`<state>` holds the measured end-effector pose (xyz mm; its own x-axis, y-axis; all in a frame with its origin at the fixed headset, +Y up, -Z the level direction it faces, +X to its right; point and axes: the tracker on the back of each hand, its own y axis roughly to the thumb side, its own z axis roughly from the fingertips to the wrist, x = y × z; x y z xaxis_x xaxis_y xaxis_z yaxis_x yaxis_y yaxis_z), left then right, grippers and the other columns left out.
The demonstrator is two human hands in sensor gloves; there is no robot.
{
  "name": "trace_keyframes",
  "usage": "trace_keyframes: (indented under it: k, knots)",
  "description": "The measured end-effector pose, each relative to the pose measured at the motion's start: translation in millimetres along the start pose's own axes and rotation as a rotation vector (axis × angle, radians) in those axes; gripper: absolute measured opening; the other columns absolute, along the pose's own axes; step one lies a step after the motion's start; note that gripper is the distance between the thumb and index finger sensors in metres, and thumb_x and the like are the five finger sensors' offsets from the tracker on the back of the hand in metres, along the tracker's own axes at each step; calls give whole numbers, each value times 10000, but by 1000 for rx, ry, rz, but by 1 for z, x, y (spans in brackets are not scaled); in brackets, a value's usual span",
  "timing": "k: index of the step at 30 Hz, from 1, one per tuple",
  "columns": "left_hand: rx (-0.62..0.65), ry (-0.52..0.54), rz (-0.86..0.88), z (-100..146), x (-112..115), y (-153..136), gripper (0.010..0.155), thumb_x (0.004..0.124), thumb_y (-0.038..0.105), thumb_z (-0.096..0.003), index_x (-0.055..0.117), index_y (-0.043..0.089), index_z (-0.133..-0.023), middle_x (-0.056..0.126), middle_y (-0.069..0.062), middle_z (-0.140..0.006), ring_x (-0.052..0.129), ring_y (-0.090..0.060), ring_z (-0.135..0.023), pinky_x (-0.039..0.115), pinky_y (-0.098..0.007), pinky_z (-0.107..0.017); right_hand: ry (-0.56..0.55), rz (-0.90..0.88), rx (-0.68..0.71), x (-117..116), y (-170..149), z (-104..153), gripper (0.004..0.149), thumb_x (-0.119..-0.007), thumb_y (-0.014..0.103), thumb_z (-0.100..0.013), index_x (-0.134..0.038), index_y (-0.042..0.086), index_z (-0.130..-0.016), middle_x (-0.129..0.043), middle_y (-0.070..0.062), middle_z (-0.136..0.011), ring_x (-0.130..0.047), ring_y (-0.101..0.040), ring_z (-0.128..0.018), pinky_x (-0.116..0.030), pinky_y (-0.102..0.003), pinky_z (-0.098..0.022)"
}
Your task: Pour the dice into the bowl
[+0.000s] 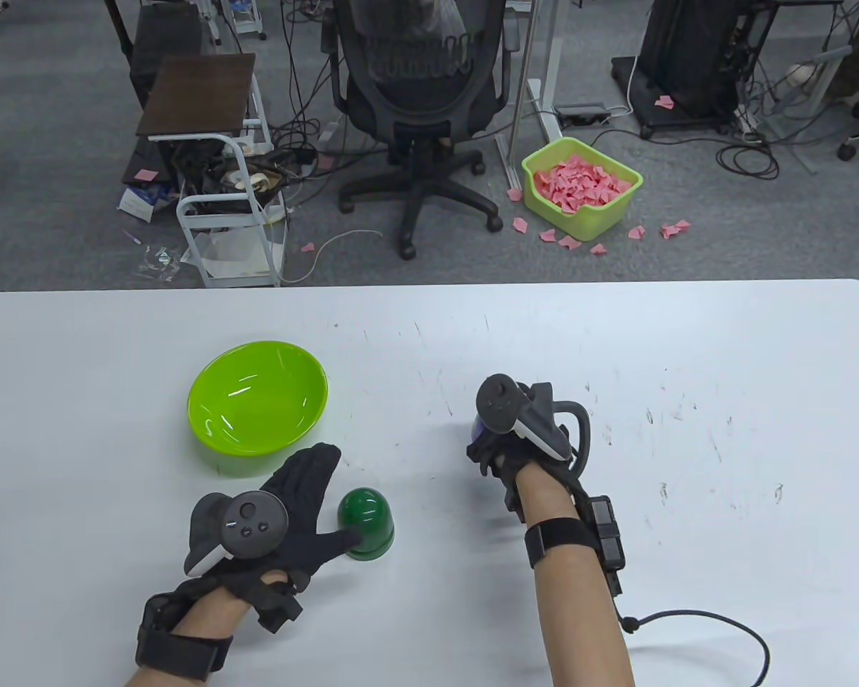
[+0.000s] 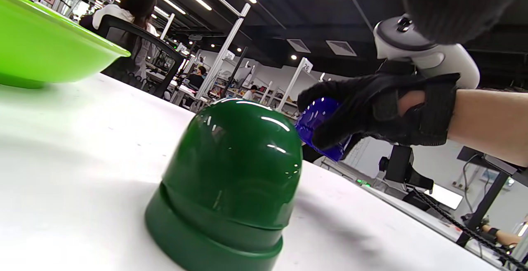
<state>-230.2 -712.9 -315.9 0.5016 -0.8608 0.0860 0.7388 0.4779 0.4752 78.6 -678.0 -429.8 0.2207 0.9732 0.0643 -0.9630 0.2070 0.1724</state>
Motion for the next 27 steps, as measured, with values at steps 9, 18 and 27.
trace_keyframes:
  k: [9, 18, 27]
  knots:
    - [17, 8, 40, 0, 4, 2, 1098, 819, 712, -379, 160, 219, -1106, 327, -106, -1202, 357, -394, -1136, 425, -681, -804, -44, -88, 215, 36, 51, 28, 1004, -1053, 487, -244, -551, 91, -1018, -711, -260, -991, -960, -565, -632, -954, -561, -406]
    - [55, 43, 62, 2, 5, 12, 1134, 831, 707, -372, 118, 197, -1091, 322, -112, -1197, 363, -398, -1133, 436, -679, -802, -10, -134, 407, 45, 106, 54, 1003, -1045, 493, -253, -545, 87, -1022, -709, -261, -991, -960, -564, -629, -953, -555, -402]
    - [63, 83, 102, 4, 4, 13, 1161, 836, 708, -364, 101, 165, -1079, 391, -130, -1178, 423, -409, -1115, 466, -674, -795, 36, -174, 524, 32, 147, 72, 987, -1021, 504, -286, -531, 73, -1027, -701, -272, -992, -959, -566, -622, -949, -558, -398]
